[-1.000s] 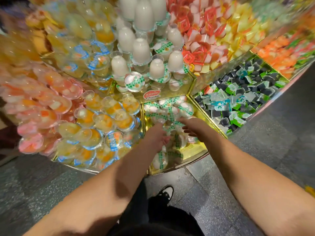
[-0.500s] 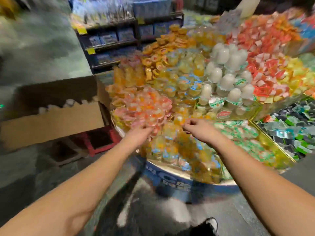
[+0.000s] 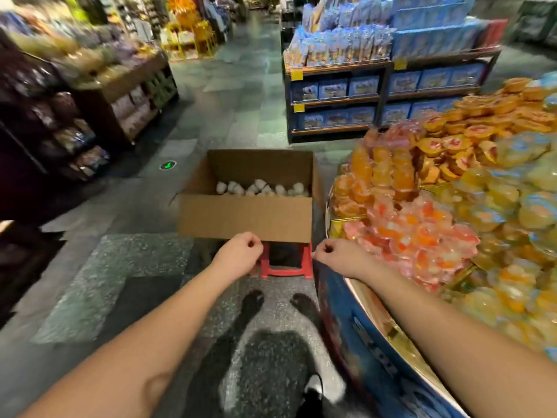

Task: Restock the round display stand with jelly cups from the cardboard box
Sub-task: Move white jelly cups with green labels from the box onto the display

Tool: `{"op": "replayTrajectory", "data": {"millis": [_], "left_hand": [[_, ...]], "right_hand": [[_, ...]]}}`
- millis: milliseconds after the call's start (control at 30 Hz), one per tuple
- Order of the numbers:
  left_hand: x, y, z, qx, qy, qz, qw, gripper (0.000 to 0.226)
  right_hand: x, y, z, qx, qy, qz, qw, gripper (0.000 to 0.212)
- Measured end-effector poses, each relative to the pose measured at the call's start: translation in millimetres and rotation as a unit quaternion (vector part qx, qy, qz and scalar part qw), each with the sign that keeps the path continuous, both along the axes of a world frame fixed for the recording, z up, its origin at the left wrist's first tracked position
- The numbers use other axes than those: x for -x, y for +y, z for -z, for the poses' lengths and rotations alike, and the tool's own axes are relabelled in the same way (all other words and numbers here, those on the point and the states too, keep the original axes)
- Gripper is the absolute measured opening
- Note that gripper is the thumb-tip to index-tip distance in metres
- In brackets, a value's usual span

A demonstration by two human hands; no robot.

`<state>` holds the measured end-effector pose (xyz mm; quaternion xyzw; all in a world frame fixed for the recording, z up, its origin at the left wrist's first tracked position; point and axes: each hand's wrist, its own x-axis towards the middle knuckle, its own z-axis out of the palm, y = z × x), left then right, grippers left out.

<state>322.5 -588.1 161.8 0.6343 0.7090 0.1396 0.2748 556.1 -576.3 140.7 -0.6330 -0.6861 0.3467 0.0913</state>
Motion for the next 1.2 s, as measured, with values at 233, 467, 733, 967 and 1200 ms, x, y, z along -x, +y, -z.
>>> {"op": "replayTrajectory", "data": {"millis": [233, 467, 733, 967, 1200], "left_hand": [[65.6, 120.5, 31.9, 0.019, 0.053, 0.018, 0.998, 0.020], [105.5, 241.4, 51.1, 0.059, 0.046, -0.007, 0.997, 0.016], [125.7, 351.8, 68.5, 0.081, 0.021, 0.032, 0.996, 0.018], [123.8, 464.5, 124.3, 0.117, -0.023, 0.093, 0.989, 0.015], [116.3, 589.3, 202.6, 0.206, 0.004, 0.198, 0.958, 0.018]], "right_hand": [[84.6, 135.5, 48.4, 0.051, 0.056, -0.012, 0.997, 0.024], [128.4, 248.7, 82.7, 0.089, 0.053, -0.017, 0.995, 0.025], [146.1, 332.1, 110.4, 0.156, 0.125, 0.086, 0.976, 0.022], [158.0, 394.9, 141.0, 0.225, 0.202, 0.212, 0.929, 0.031], [185.7, 472.3, 180.8, 0.251, 0.229, 0.428, 0.837, 0.031]]}}
